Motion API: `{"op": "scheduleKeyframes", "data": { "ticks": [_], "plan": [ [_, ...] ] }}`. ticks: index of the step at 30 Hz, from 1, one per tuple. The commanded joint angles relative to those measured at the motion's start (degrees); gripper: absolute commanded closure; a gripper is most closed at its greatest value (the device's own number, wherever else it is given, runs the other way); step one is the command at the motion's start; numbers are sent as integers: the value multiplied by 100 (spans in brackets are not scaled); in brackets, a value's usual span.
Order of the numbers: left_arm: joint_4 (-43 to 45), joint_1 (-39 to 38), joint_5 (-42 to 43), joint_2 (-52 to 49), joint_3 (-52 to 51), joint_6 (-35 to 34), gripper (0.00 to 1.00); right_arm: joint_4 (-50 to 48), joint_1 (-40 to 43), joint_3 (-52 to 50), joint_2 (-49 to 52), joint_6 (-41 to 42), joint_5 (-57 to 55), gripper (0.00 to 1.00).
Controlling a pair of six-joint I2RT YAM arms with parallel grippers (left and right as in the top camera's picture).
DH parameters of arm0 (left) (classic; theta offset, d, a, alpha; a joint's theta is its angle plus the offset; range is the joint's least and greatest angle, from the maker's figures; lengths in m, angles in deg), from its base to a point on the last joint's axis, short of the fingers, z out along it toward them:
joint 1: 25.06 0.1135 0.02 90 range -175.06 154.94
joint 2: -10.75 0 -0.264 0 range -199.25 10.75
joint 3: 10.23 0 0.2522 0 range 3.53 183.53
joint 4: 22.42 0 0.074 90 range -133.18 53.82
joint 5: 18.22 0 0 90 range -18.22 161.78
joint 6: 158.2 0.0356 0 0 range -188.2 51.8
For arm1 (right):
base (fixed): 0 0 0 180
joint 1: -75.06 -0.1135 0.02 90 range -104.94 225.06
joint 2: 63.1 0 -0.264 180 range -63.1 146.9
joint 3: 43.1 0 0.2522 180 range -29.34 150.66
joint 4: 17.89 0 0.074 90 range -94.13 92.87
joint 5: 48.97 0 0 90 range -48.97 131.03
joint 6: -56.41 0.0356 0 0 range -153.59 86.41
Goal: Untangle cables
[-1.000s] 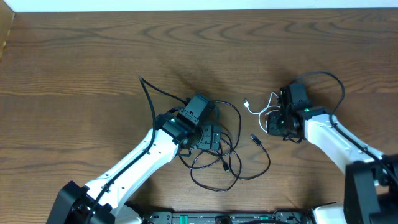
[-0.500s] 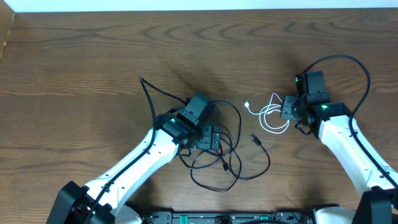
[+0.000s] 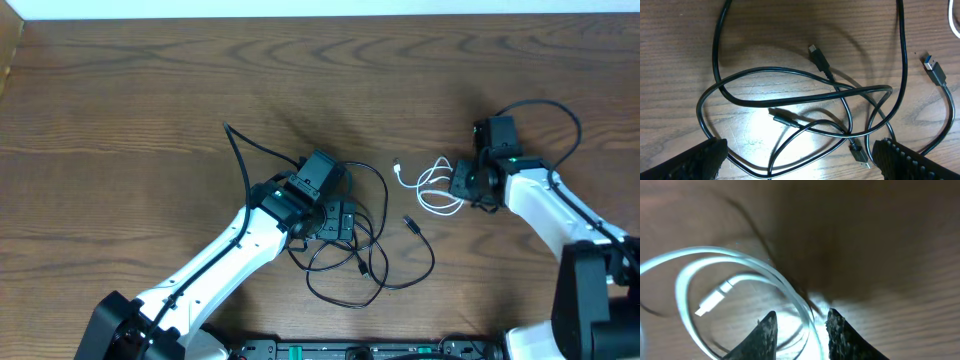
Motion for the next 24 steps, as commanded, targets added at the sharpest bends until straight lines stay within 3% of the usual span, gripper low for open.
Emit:
{"op": "scheduleKeyframes", "data": {
  "ticks": [1,16,18,24],
  "plan": [
    [-20,4,-76,15,85,50,2,175,13,-55,269,37,243,73],
    [-20,4,-76,15,85,50,2,310,9,-87,404,20,151,82],
    [-20,4,-76,15,87,50,2,356,9,-87,404,-177,-11,99],
    [-20,4,-76,15,85,50,2,562,9,-87,404,-490,-315,99]
  ]
}}
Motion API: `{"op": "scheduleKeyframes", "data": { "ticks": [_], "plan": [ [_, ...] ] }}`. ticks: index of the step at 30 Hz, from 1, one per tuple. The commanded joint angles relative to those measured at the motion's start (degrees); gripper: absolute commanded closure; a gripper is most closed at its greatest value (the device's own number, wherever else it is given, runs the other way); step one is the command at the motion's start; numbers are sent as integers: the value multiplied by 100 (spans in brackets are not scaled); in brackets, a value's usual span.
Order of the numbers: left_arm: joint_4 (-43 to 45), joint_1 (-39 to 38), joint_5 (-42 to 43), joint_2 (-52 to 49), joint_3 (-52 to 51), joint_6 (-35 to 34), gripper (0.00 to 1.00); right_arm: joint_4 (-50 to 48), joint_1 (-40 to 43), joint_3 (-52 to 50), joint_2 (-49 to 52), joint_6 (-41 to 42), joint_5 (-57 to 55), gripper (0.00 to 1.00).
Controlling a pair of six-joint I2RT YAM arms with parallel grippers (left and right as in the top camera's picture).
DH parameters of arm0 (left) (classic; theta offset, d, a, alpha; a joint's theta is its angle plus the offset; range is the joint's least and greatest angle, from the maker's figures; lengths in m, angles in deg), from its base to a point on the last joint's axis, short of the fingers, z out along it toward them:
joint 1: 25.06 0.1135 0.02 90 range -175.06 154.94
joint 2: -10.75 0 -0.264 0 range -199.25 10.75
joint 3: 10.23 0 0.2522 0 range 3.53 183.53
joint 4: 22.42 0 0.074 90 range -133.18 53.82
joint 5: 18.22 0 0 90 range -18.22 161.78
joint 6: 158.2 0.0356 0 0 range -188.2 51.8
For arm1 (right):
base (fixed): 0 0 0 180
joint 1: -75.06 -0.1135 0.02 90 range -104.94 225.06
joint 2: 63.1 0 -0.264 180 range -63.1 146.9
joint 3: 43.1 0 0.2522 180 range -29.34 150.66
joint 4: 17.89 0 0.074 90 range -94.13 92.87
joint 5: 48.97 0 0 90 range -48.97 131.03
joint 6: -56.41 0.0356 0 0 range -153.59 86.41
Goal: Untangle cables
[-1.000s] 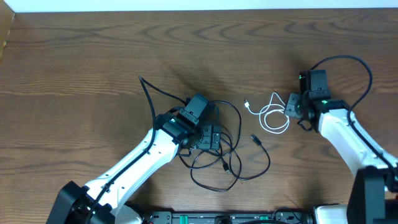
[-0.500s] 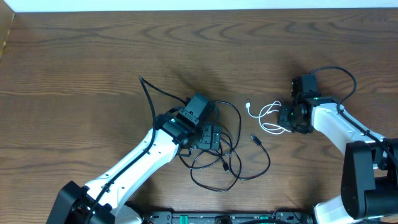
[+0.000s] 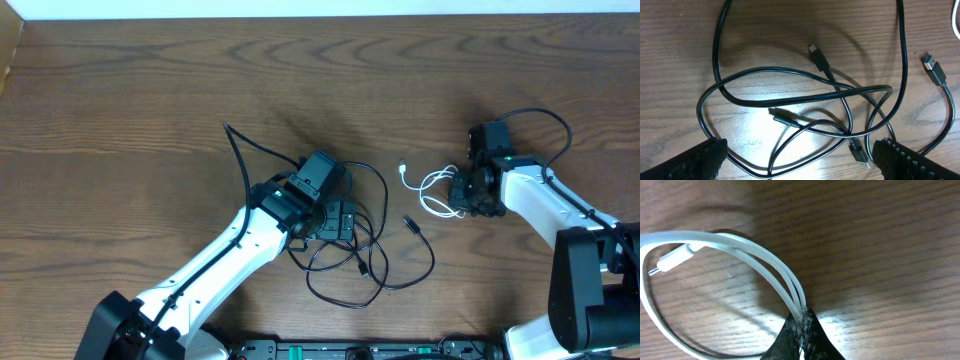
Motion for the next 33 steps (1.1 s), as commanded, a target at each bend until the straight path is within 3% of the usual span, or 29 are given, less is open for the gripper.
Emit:
{"op": "scheduleKeyframes", "data": {
  "ticks": [1,26,33],
  "plan": [
    [-20,4,-76,15,85,50,2,87,9,-90,122,-380,-258,99],
    [-20,4,-76,15,87,50,2,-2,179,-87,122,-249,4,99],
    [-22,4,-76,15,85,50,2,-48,168,-90,122,334,4,99]
  ]
}}
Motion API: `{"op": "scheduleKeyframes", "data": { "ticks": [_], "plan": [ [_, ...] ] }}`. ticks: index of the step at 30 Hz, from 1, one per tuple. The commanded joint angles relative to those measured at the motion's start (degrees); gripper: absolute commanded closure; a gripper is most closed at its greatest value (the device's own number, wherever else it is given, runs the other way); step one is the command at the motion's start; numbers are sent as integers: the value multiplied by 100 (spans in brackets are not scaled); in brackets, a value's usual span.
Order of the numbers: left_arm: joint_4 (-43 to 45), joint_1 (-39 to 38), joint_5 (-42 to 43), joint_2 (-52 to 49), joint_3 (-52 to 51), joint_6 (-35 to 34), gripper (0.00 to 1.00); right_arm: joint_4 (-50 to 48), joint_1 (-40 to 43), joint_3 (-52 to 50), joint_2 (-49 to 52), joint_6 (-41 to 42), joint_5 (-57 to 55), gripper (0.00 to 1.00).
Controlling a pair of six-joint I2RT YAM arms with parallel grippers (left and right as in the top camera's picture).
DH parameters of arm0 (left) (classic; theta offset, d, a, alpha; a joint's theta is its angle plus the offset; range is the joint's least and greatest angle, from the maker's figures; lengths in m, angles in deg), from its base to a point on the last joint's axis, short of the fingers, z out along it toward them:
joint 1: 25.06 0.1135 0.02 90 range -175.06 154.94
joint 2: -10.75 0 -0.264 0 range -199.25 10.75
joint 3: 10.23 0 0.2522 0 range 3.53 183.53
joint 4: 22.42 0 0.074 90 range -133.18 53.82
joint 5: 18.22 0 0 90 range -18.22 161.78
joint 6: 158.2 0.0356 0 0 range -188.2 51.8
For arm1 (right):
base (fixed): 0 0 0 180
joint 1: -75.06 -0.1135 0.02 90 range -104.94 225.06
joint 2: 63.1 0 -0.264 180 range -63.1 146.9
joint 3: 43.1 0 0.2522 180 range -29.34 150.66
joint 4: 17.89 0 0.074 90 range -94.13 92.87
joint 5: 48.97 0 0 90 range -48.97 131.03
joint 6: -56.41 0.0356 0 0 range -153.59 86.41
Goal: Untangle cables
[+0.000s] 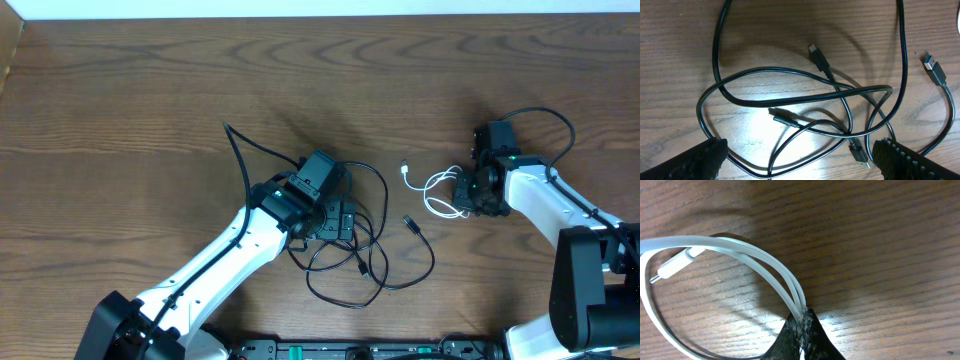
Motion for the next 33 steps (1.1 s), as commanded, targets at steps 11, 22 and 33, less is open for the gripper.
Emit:
{"op": "scheduleKeyframes", "data": {
  "ticks": [11,22,33],
  "plan": [
    [-20,4,-76,15,85,50,2,-254,35,-96,125,522,459,99],
    [-20,4,-76,15,85,50,2,-247,0,-96,125,761,435,99],
    [-20,4,-76,15,85,50,2,-267,0,-96,125,763,437,99]
  ]
}}
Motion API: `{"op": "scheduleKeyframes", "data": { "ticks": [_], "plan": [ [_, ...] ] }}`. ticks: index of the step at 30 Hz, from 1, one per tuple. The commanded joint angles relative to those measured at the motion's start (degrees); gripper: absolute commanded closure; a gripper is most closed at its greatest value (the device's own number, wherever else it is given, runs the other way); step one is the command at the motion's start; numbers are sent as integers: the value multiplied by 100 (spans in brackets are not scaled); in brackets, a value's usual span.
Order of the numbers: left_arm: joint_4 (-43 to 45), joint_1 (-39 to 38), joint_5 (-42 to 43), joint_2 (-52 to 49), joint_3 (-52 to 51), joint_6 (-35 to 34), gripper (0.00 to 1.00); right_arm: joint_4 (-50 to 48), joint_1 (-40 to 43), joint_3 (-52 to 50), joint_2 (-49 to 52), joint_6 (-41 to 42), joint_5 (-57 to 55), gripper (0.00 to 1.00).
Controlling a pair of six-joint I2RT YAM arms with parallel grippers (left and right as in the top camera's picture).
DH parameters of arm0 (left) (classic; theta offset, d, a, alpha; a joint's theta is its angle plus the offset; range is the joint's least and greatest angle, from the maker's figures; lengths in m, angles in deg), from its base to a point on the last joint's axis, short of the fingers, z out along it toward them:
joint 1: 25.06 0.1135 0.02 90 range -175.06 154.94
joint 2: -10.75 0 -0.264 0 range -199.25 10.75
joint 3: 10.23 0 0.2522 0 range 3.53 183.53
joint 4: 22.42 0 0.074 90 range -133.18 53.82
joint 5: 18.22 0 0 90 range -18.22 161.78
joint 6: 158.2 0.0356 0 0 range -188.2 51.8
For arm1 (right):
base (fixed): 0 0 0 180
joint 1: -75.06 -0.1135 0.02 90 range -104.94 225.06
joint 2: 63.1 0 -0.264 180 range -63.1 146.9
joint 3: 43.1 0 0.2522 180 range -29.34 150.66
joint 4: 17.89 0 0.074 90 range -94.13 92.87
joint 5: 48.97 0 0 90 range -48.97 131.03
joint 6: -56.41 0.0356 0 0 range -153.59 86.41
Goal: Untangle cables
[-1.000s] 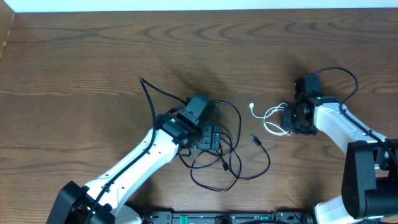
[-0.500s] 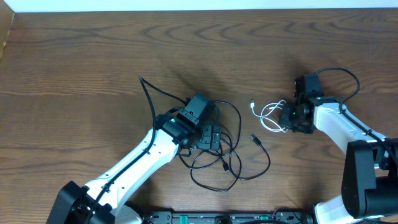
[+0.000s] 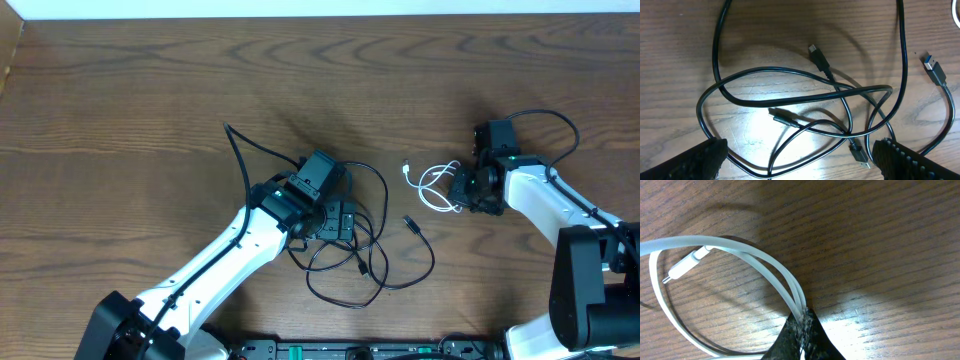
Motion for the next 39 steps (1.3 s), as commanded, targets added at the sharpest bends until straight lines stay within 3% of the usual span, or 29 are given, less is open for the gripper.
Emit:
{"op": "scheduleKeyframes", "data": {
  "ticks": [1,39],
  "plan": [
    [-20,4,-76,15,87,50,2,-17,2,-85,111,83,35,99],
    [-20,4,-76,15,85,50,2,-269,-560,-87,111,212,-13,99]
  ]
}}
